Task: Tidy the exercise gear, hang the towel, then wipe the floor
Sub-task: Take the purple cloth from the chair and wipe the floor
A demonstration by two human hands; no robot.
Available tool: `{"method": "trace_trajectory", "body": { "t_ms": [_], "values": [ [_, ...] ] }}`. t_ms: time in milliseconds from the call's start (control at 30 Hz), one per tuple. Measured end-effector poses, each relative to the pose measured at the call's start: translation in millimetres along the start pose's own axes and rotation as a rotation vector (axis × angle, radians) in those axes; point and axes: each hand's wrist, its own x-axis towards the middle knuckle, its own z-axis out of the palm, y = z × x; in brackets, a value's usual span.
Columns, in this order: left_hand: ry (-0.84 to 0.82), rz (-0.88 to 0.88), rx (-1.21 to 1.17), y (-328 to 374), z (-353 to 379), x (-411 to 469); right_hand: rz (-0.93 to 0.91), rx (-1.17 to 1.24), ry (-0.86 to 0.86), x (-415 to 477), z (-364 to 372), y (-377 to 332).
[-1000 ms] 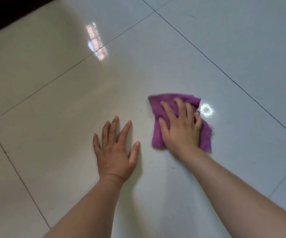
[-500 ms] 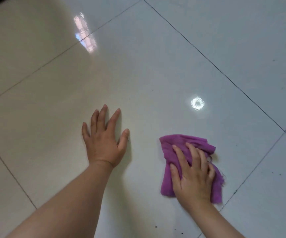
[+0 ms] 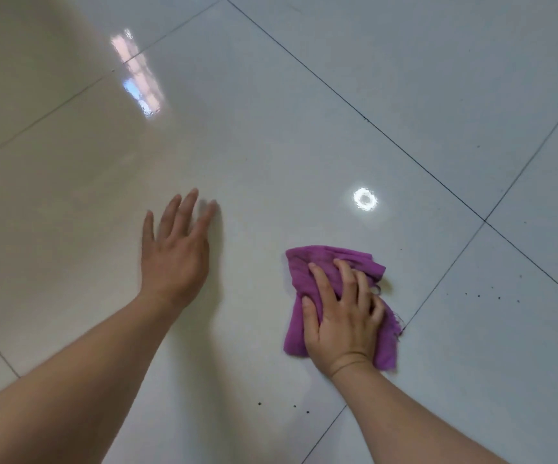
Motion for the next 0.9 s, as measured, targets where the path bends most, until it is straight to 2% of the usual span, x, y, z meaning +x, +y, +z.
{"method": "trace_trajectory", "body": {
  "t_ms": [133,200,400,567,700,767,900],
  "values": [
    [-0.036,0.094,-0.155,54.5,1.3,23.1,-0.007,0.003,0.015,0.1,1.6,1.5],
    [-0.059,0.101,-0.147,76.0,9.5,33.9,-0.009,0.005,0.02,0.3,2.4,2.0],
    [-0.048,0.054,-0.086,76.3,21.1,38.2,-0.023,0.019,0.024,4.5,4.0,3.9],
    [-0.073,0.049,-0.043,79.1,20.1,40.4,0.264,0.107,0.102,84.9,-2.6,28.2],
    [-0.061,0.038,-0.03,79.1,19.7,40.9,0.382,0.131,0.085,161.0,-10.6,32.6],
    [-0.062,0.038,-0.038,80.6,19.1,41.2,0.334,0.117,0.054,188.3,-9.7,24.4],
    [-0.068,0.039,-0.039,80.8,17.1,43.2,-0.014,0.084,0.069,165.9,-5.5,16.1]
  ]
}}
